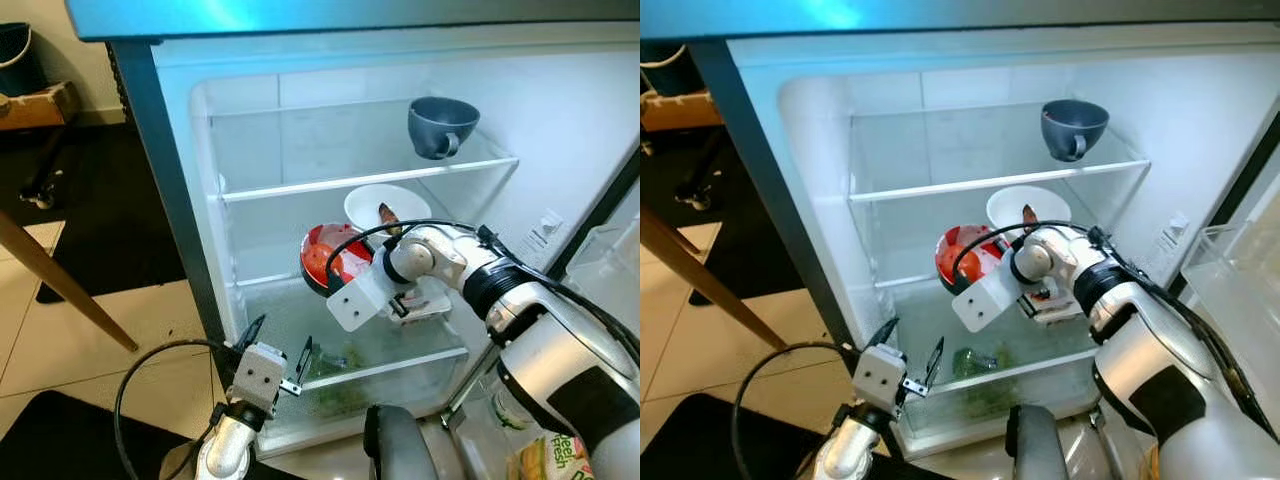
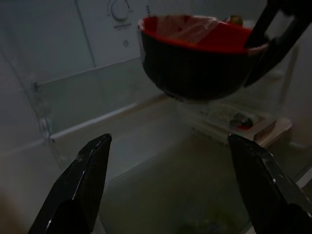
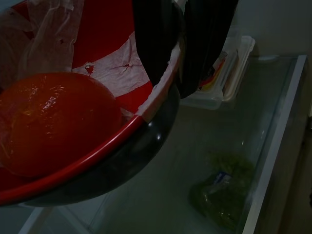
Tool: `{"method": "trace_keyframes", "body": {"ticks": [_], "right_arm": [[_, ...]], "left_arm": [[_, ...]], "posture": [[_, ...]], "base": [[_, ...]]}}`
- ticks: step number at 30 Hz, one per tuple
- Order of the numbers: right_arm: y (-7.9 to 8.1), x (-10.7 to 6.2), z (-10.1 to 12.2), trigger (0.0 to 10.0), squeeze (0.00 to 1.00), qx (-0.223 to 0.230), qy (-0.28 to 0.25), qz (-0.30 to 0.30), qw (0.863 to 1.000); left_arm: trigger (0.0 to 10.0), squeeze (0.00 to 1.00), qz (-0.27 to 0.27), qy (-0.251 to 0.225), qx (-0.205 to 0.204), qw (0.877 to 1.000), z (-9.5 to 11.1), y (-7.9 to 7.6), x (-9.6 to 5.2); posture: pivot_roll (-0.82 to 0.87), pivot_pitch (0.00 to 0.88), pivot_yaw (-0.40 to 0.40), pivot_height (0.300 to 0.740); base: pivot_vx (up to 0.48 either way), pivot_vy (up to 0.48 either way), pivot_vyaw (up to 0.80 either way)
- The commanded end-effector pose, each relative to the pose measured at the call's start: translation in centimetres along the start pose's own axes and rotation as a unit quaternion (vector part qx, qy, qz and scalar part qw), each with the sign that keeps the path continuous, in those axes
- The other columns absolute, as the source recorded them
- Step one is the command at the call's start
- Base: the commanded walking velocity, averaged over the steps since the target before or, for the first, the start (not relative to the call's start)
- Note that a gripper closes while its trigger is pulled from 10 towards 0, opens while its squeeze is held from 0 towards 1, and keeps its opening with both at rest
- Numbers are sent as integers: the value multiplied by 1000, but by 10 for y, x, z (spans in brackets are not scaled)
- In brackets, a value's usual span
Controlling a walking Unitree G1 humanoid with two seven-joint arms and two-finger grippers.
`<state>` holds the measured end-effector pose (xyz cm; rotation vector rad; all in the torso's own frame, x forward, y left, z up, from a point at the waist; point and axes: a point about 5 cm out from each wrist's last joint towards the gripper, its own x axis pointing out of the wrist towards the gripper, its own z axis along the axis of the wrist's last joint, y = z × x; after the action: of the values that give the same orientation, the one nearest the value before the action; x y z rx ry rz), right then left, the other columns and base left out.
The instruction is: Restocking fridge
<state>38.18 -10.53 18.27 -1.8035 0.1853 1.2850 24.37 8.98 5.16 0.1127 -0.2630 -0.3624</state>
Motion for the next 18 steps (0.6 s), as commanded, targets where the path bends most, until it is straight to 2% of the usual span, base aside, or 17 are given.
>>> {"method": "trace_keyframes", "body": {"ticks": [1, 8, 18], "right_arm": [[-8, -3, 2, 10000, 0, -18, 3, -10, 1000], [-17, -6, 5, 10000, 0, -36, 3, -20, 999], [-34, -10, 13, 10000, 0, -59, 6, -36, 998]], "left_arm": [[10000, 0, -1, 23, -33, 999, -5, -10, -7], [10000, 0, -2, 48, -61, 997, -10, -18, -17], [10000, 0, -20, 51, -73, 996, -8, -25, -21]], "posture": [[-23, 99, -53, 456], [-29, 107, -65, 456], [-21, 125, -77, 456]], "base": [[0, 0, 0], [0, 0, 0], [0, 0, 0]]}}
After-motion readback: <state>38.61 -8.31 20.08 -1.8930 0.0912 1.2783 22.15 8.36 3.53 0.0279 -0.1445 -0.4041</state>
